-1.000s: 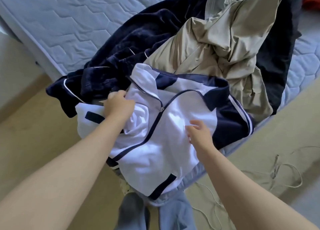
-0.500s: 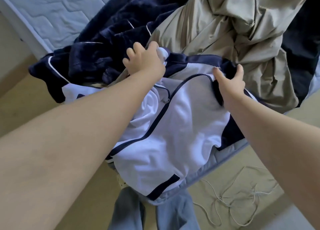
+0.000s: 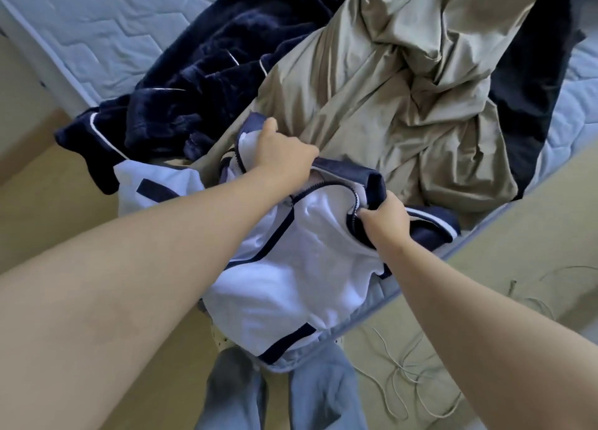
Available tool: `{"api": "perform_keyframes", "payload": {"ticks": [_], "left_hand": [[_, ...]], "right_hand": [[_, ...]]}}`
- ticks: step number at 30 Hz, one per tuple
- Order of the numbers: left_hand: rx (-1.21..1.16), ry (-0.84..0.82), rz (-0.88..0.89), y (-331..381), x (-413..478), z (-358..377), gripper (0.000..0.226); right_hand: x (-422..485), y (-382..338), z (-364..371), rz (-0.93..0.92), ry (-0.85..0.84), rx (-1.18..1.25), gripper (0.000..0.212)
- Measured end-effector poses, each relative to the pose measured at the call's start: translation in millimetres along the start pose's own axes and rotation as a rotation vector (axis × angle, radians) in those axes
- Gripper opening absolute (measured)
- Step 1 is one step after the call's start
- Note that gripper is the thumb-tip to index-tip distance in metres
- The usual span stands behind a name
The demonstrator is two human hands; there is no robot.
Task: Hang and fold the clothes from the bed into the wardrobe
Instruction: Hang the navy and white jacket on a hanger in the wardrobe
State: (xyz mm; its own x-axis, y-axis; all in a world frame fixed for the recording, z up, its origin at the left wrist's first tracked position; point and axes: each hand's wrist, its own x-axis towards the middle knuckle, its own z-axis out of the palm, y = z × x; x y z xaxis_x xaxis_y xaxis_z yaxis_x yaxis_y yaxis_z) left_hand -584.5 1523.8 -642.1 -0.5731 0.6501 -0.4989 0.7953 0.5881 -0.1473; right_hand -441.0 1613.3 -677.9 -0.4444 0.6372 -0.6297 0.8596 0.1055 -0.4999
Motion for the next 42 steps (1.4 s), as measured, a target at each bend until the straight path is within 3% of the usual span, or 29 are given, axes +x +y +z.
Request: {"api": "perform_keyframes", "payload": {"ticks": [7, 10, 13, 16, 20, 23, 28, 32, 34, 38, 42], "left_hand": [[-0.497, 0.062, -0.387, -26.2, -80.5, -25.8, 0.038], [-0.752, 0.102, -0.478, -42.0, -111.3, -50.4, 0.026], [-1.158, 0.196, -0.623, -61.9, -154.4, -79.2, 0.009], [-1.558, 0.156, -0.696, -81.6, -204.7, -105.3, 0.019], [-1.781, 0.098, -0.680, -110.3, -294.5, -131.6, 0.013], [-1.780, 0.244, -0.748, -125.5, -352.7, -135.7, 0.019], [-1.610, 0.577, -1.015, -159.2, -443.9, -139.6, 0.022], [-1.739, 0.547, -0.877, -183.2, -542.0, -136.5, 0.053], [-1.743, 0.551, -0.882, -192.6, -578.3, -127.5, 0.050], [-1.531, 0.827, -1.196, -213.1, -667.0, -92.2, 0.017], [-1.365, 1.103, -1.455, -225.1, -748.9, -58.2, 0.022]], "right_hand": [[-61.0, -35.6, -40.6, -0.163, 0.010, 0.094, 0.017], [-85.1, -60.3, -56.8, -0.253, 0.009, 0.084, 0.013], [-120.3, -96.9, -63.9, -0.325, -0.029, 0.157, 0.012], [-157.0, -132.3, -69.8, -0.380, -0.099, 0.238, 0.015], [-220.6, -182.8, -71.4, -0.509, -0.204, 0.274, 0.020], [-270.3, -215.2, -63.4, -0.600, -0.284, 0.237, 0.020], [-350.9, -252.6, -36.8, -0.758, -0.387, 0.186, 0.014], [-424.9, -273.1, -3.5, -0.835, -0.460, 0.193, 0.020], [-454.8, -279.9, 9.4, -0.868, -0.488, 0.199, 0.027], [-543.3, -286.4, 48.3, -1.006, -0.586, 0.153, 0.023], [-626.9, -286.0, 92.0, -1.117, -0.643, 0.113, 0.022]]}}
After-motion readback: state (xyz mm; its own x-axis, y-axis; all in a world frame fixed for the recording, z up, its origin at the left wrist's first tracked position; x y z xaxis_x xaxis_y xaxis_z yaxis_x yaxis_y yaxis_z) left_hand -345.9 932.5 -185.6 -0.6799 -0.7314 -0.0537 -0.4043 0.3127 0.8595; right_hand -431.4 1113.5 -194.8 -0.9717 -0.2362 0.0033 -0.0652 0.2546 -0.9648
